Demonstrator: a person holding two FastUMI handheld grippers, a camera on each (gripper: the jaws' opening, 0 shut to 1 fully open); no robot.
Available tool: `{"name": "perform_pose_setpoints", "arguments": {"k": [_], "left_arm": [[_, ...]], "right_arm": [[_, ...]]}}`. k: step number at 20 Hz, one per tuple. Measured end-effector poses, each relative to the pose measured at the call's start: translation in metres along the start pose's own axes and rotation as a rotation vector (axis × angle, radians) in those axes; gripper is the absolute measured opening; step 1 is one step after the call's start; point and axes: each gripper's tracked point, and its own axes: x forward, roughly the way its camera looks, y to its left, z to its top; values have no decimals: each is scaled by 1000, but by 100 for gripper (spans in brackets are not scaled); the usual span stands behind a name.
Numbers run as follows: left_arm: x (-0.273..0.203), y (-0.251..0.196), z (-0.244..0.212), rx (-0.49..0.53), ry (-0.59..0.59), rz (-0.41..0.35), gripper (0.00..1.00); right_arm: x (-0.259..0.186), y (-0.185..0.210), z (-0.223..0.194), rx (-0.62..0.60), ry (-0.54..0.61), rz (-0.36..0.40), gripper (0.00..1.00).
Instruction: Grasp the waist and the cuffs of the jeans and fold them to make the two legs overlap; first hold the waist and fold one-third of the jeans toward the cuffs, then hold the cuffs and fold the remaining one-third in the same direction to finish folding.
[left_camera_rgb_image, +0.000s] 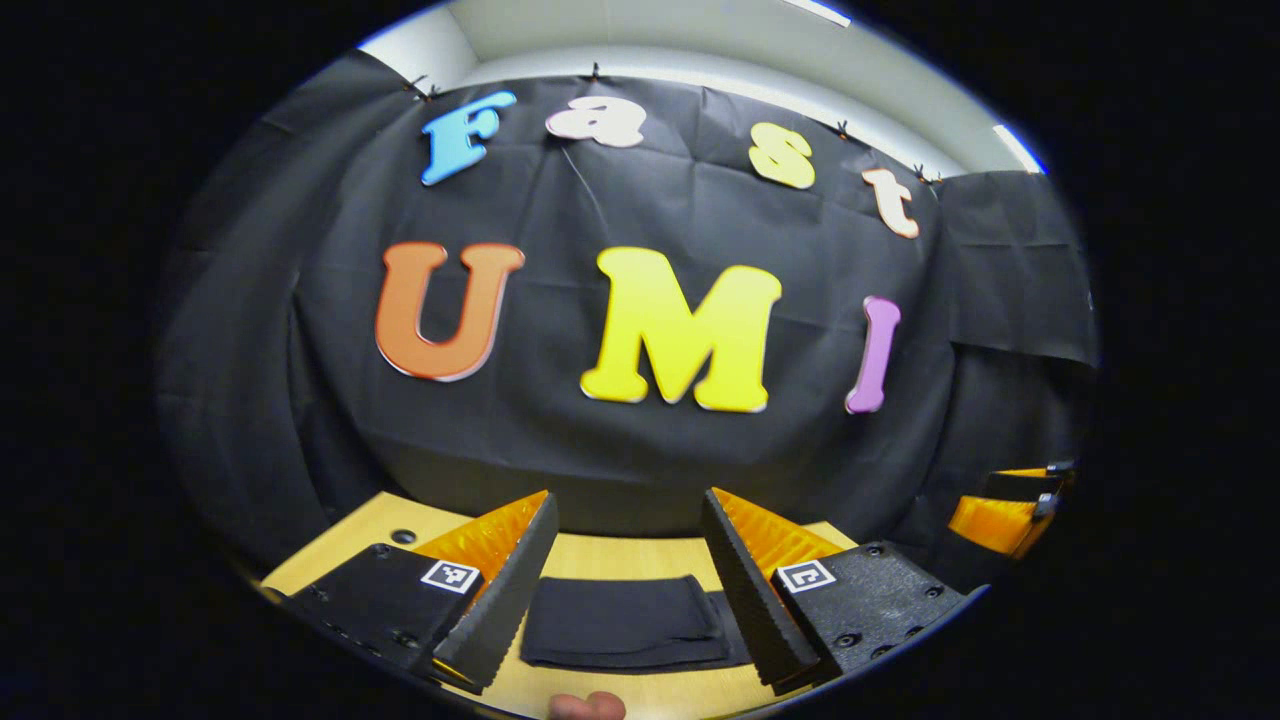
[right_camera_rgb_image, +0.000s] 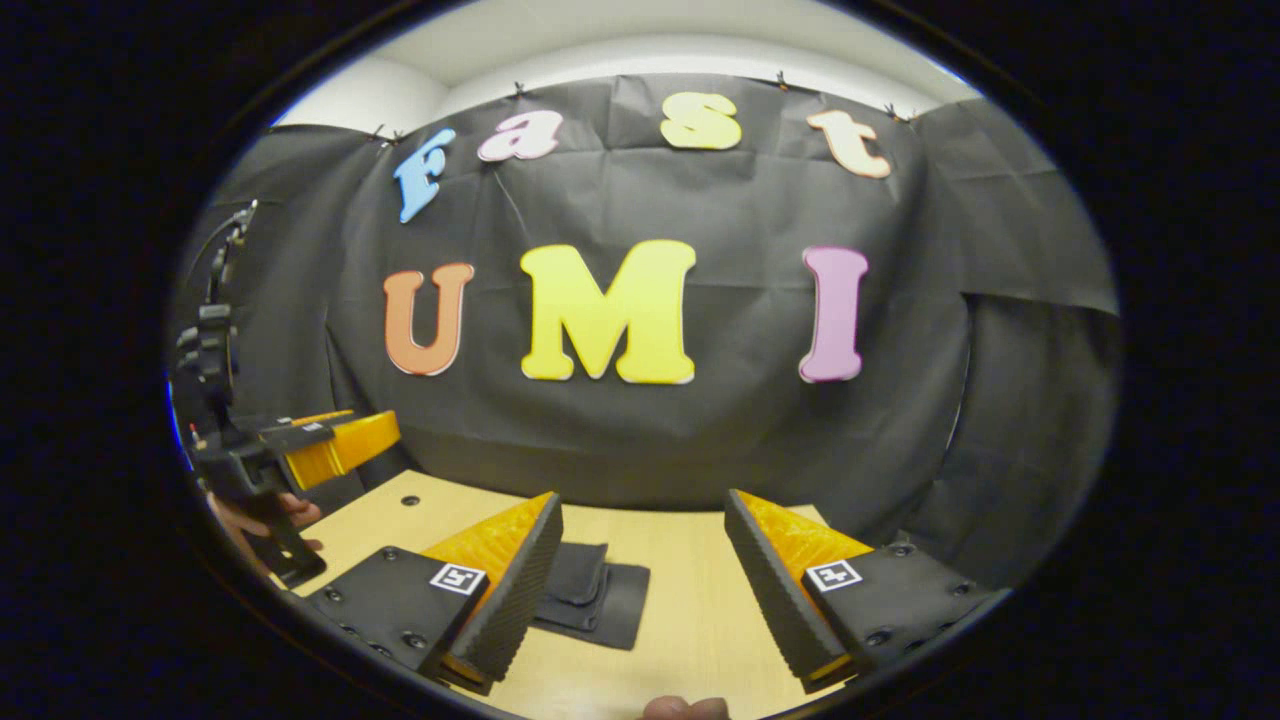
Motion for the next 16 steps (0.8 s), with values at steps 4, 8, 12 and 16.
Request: {"name": "perform_pose_setpoints", "arguments": {"k": [4,8,12,16], "left_arm": [[-35,21,45,31,-74,61,93],[-62,31,54,45,-91,100,84],[-61,34,46,34,-67,129,93],[-82,47,41,48,-61,151,84]], "right_arm": [[-4,34,34,-42,-104,7,96],[-12,43,41,-1,-104,7,97],[-18,41,49,25,-131,-39,96],[-18,51,46,6,-129,-19,96]]}}
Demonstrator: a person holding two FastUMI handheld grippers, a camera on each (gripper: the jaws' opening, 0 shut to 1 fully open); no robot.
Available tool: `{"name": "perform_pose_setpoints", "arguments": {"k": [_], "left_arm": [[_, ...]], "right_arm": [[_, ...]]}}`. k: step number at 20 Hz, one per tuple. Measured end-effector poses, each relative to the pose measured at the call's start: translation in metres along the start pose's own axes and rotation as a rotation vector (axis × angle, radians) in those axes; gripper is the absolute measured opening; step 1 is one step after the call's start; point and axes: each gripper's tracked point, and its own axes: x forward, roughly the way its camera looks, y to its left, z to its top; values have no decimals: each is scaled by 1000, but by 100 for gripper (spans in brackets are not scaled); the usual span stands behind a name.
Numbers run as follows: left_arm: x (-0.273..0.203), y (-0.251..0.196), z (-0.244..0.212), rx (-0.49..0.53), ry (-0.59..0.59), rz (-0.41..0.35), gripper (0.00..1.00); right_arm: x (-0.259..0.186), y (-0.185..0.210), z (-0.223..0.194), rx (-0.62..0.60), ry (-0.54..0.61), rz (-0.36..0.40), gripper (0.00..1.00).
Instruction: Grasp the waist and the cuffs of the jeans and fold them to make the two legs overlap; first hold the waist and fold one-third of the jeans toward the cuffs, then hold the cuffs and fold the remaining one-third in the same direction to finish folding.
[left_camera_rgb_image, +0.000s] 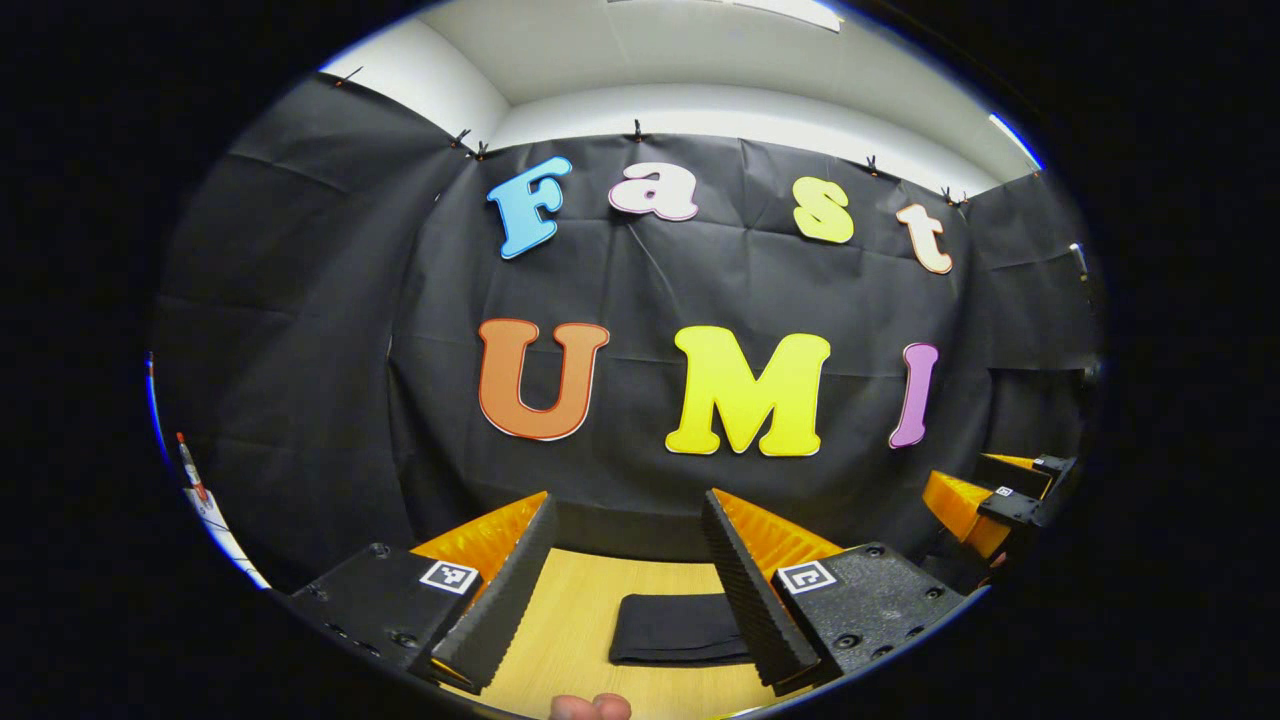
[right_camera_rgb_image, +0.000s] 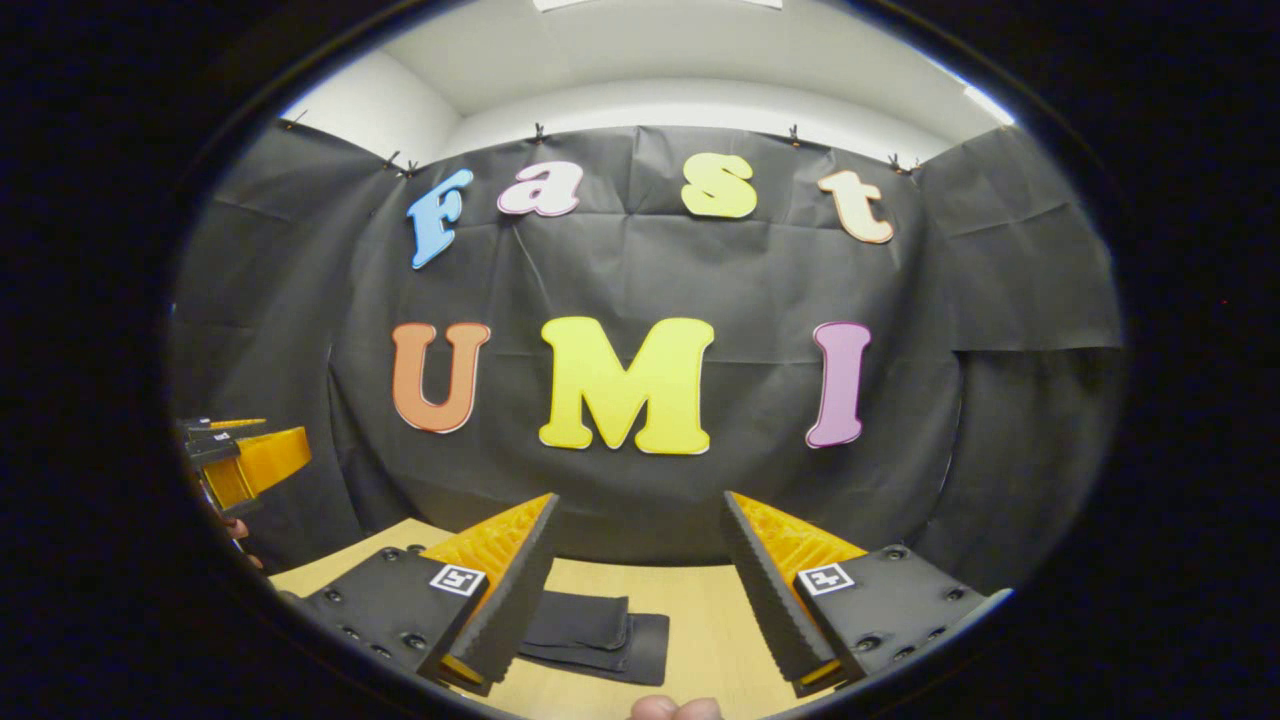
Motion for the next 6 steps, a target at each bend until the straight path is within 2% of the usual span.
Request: {"name": "perform_pose_setpoints", "arguments": {"k": [2,3,4,6], "left_arm": [[-3,2,-1,-13,4,6,100],[-2,2,0,-15,6,8,93],[0,2,-1,-12,7,11,100],[0,3,0,-7,3,12,84]], "right_arm": [[2,6,0,-3,5,14,96],[3,7,-1,-7,4,15,96],[4,9,-1,-8,3,18,96],[4,12,1,-7,-2,23,97]]}}
